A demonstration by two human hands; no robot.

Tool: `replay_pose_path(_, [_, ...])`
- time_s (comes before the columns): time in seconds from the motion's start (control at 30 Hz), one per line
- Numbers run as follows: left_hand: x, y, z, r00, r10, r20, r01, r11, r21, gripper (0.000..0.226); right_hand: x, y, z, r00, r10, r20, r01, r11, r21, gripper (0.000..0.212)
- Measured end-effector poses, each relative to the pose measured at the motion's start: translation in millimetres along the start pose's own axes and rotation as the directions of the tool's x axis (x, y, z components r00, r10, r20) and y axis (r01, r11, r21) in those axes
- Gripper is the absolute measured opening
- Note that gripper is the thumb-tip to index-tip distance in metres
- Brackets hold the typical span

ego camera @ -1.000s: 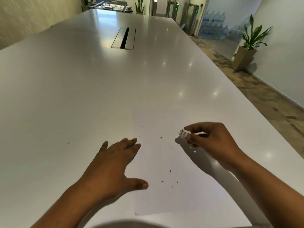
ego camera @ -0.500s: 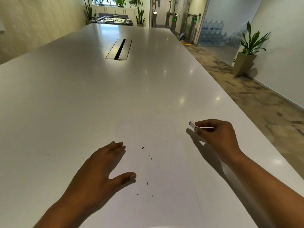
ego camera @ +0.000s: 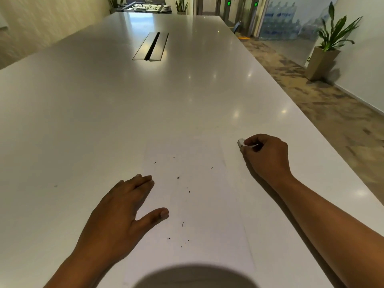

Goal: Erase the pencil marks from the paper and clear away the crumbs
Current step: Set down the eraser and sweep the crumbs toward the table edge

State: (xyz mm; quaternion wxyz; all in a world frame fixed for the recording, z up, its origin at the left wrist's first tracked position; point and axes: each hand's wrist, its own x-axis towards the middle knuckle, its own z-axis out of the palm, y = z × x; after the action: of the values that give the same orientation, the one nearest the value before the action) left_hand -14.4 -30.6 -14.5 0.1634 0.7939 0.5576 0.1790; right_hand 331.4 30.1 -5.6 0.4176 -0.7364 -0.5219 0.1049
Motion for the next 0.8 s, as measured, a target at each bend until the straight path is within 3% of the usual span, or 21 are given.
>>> replay_pose_path(0.3, [0.5, -0.3, 0.7, 1.000, 0.015, -0.007, -0.015, 1.000, -0.008, 0.093, -1.8, 5.3, 2.2, 1.000, -0.006, 0.003, 0.005, 1.000, 0.010, 0.011])
replay_pose_path(0.43, [-0.2, -0.6, -0.4, 1.000, 0.010, -0.005, -0.010, 0.999, -0.047, 0.093, -5.6, -2.8, -3.9, 0.998, 0.032, -0.059, -0.024, 0.989, 0.143, 0.030])
replay_pose_path(0.53, [-5.2, 1.4, -8.0, 0.999, -0.008, -0.048, 0.002, 0.993, -0.115, 0.089, -21.7, -14.1, -13.8, 1.000, -0.011, -0.029, 0.015, 0.986, 0.166, 0.040])
replay_pose_path(0.67, [-21.6, 5.2, -19.3, 1.000, -0.008, 0.010, 0.009, 0.998, -0.063, 0.091, -74.9, -33.2, -28.9, 0.959, -0.255, 0.121, 0.245, 0.965, 0.093, 0.036])
replay_pose_path(0.8, [-33.8, 12.0, -22.7, 0.966, 0.005, 0.259, -0.046, 0.987, 0.153, 0.120, -133.3, -45.5, -35.7, 0.762, -0.498, 0.414, 0.592, 0.795, -0.134, 0.056])
